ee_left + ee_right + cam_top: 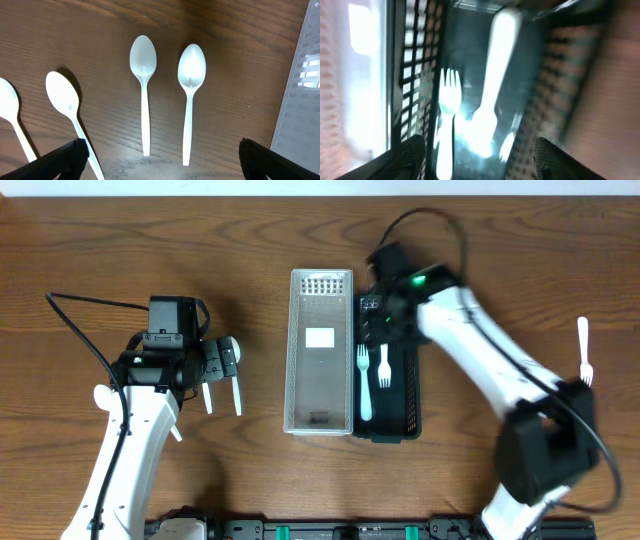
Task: Pack container
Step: 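Place the second fork into the black tray beside the first, then lower the right gripper onto the white spoon and grasp it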
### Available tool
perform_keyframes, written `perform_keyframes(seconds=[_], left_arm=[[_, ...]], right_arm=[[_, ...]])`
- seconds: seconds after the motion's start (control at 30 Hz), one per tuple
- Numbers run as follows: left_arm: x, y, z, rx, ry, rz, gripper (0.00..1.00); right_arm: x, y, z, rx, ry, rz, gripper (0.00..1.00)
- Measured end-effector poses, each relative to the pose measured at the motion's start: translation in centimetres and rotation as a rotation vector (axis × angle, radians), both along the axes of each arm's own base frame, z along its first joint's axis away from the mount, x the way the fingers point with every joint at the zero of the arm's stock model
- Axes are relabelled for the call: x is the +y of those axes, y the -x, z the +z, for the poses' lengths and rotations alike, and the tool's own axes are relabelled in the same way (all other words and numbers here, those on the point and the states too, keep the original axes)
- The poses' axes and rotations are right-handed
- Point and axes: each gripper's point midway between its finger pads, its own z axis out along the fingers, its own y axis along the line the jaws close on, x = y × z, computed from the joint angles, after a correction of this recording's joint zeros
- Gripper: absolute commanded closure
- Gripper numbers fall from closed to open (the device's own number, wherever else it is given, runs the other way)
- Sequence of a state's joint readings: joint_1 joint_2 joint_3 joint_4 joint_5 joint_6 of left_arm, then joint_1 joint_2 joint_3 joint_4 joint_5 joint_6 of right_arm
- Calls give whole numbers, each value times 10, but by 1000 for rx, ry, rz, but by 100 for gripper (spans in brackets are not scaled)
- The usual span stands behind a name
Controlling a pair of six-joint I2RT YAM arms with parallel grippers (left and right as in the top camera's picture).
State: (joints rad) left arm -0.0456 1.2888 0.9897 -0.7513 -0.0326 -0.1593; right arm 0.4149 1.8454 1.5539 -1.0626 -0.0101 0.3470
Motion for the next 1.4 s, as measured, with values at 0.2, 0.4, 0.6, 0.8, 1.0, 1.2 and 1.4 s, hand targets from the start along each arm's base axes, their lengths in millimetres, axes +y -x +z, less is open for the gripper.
perform_keyframes(seconds=[0.2, 0.4, 0.6, 0.8, 1.0, 1.2, 1.4], left_arm=[[0, 0, 0, 0, 0, 0, 2], [0, 0, 0, 0, 0, 0, 2], [0, 0, 0, -1, 0, 0, 2], [0, 0, 0, 0, 0, 0, 2], [0, 0, 0, 0, 0, 0, 2], [0, 0, 0, 0, 0, 0, 2], [0, 0, 0, 0, 0, 0, 2]], right_arm=[[-115, 5, 98, -162, -14, -286, 18], [-244, 52, 118, -148, 69, -634, 8], [-311, 96, 57, -7, 111, -792, 1], [-341, 127, -10, 57, 113, -807, 1], [-351, 122, -43, 25, 118, -734, 1], [-358, 111, -70, 45, 116, -674, 1], [-355, 112, -107, 130, 82, -652, 2]])
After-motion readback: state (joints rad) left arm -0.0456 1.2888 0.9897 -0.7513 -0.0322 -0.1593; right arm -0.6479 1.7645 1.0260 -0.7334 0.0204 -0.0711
